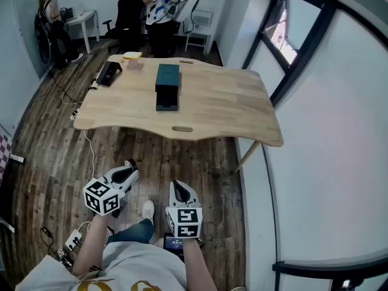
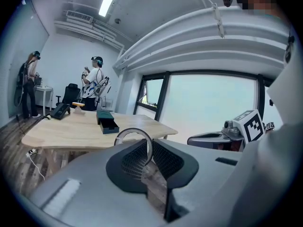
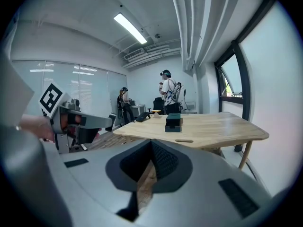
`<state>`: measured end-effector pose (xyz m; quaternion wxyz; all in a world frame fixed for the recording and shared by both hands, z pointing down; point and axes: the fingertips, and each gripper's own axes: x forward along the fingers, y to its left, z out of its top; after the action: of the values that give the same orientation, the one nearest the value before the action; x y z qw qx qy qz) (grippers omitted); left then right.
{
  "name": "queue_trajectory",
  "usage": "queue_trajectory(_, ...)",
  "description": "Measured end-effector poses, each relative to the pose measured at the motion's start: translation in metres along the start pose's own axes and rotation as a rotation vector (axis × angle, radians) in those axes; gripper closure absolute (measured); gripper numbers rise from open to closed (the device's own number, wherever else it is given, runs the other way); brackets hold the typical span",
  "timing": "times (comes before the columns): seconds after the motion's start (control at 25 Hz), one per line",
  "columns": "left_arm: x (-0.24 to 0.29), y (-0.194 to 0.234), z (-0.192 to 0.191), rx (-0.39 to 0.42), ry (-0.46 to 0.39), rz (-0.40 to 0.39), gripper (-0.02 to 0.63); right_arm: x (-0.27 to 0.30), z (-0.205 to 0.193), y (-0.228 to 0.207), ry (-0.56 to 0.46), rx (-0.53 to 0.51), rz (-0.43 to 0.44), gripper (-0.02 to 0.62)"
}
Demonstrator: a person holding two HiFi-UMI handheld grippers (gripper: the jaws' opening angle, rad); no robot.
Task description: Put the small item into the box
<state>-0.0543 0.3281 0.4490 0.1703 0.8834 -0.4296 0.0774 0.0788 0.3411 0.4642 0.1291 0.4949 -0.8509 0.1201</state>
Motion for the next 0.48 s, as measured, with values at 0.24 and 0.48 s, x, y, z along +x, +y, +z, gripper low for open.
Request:
queue_trajectory(0.24, 0.048, 0.045, 0.017, 0.033, 0.004, 0.014, 0.568, 0.061, 0.011, -0.033, 0.01, 0.004, 0.002, 0.591)
queue_trajectory(0.48, 0.14, 0.117, 0.042, 0.079, 0.065, -0.023, 0.568, 0.16, 0.03, -0.074, 0.047, 0.009, -0.002, 0.592)
